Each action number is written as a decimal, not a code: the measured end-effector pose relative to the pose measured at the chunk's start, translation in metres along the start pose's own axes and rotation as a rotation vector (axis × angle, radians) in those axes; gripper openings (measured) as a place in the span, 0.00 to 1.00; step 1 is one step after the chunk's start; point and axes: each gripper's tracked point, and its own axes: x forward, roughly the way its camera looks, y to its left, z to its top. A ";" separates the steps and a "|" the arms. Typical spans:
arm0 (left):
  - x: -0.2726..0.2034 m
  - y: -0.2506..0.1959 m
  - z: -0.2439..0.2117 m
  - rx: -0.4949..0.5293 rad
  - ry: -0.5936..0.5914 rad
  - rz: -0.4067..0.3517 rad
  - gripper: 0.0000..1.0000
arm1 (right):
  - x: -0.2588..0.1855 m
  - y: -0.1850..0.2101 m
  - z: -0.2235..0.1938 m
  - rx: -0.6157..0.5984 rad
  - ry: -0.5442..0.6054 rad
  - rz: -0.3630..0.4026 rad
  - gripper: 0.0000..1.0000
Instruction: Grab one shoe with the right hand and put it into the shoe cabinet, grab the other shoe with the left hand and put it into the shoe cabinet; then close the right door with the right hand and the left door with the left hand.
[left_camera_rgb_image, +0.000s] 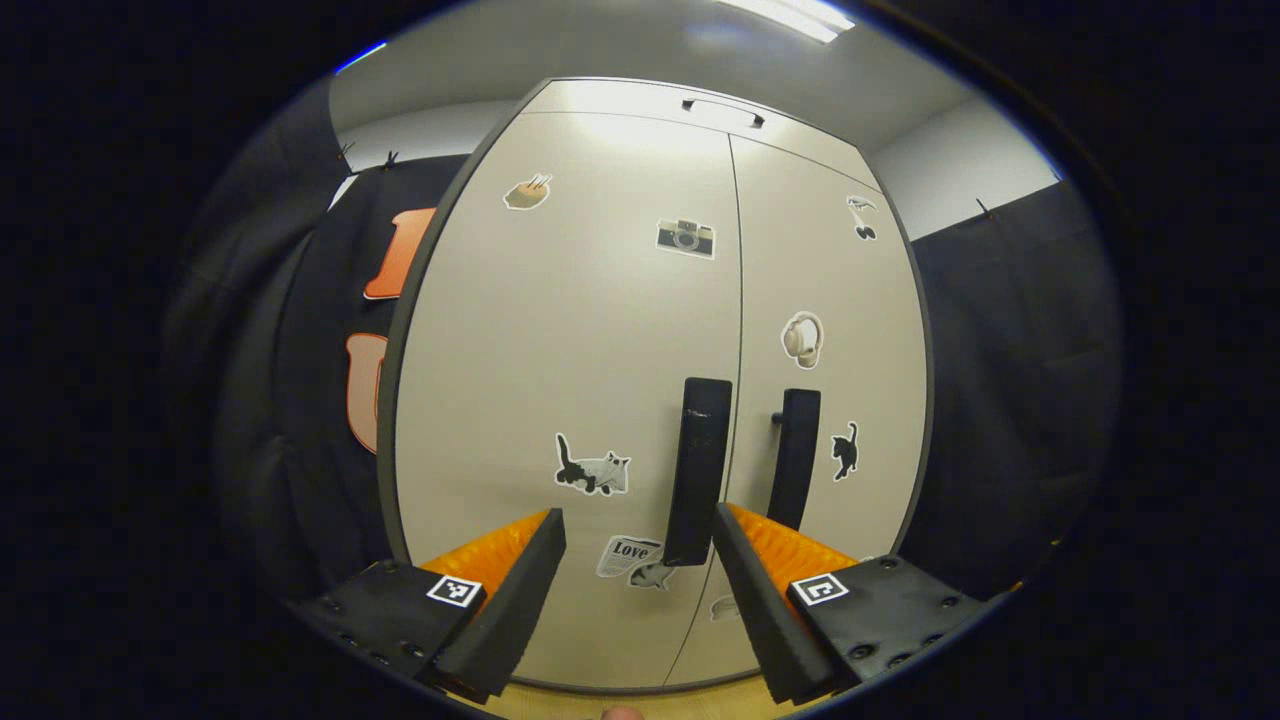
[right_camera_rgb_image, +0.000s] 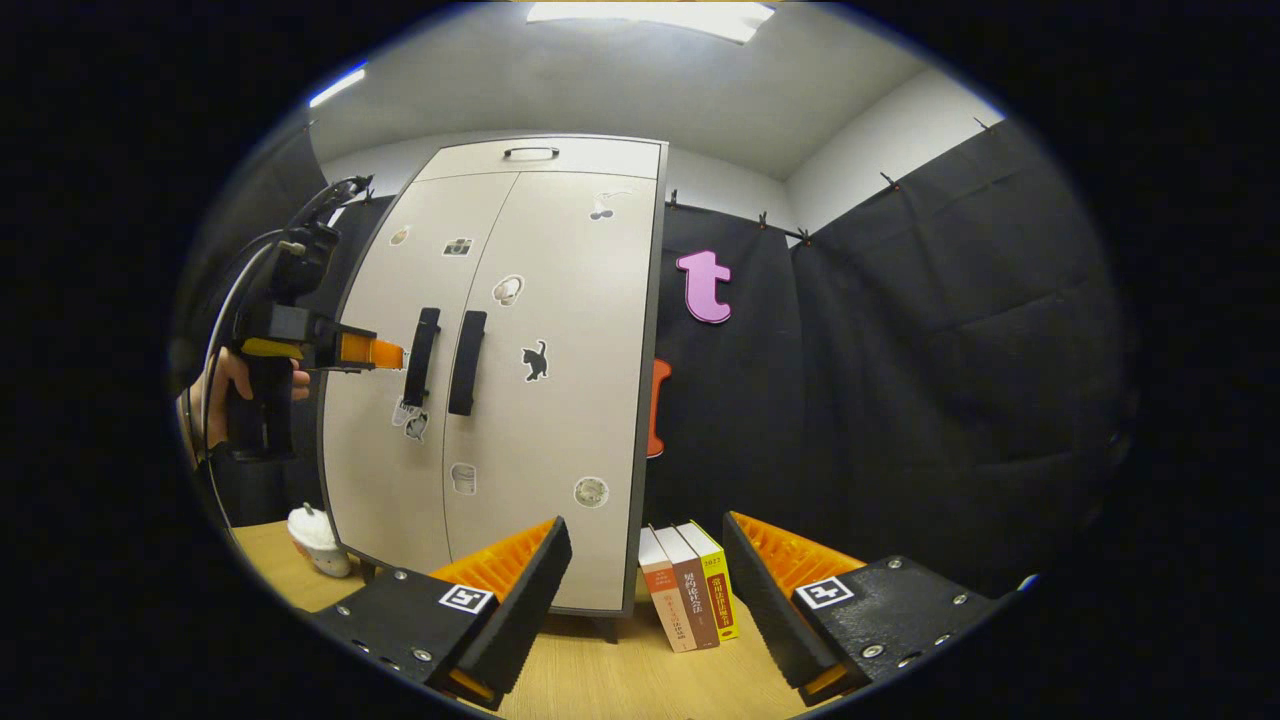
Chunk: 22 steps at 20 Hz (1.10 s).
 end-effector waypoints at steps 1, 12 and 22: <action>-0.005 0.002 0.003 -0.001 -0.009 0.006 0.96 | 0.001 0.004 0.000 0.004 -0.002 0.010 0.94; -0.073 0.034 -0.007 0.035 -0.031 0.112 0.96 | -0.014 0.060 0.002 0.014 0.004 0.160 0.94; -0.119 0.025 -0.041 0.039 0.005 0.151 0.96 | -0.031 0.089 -0.002 0.064 0.025 0.226 0.94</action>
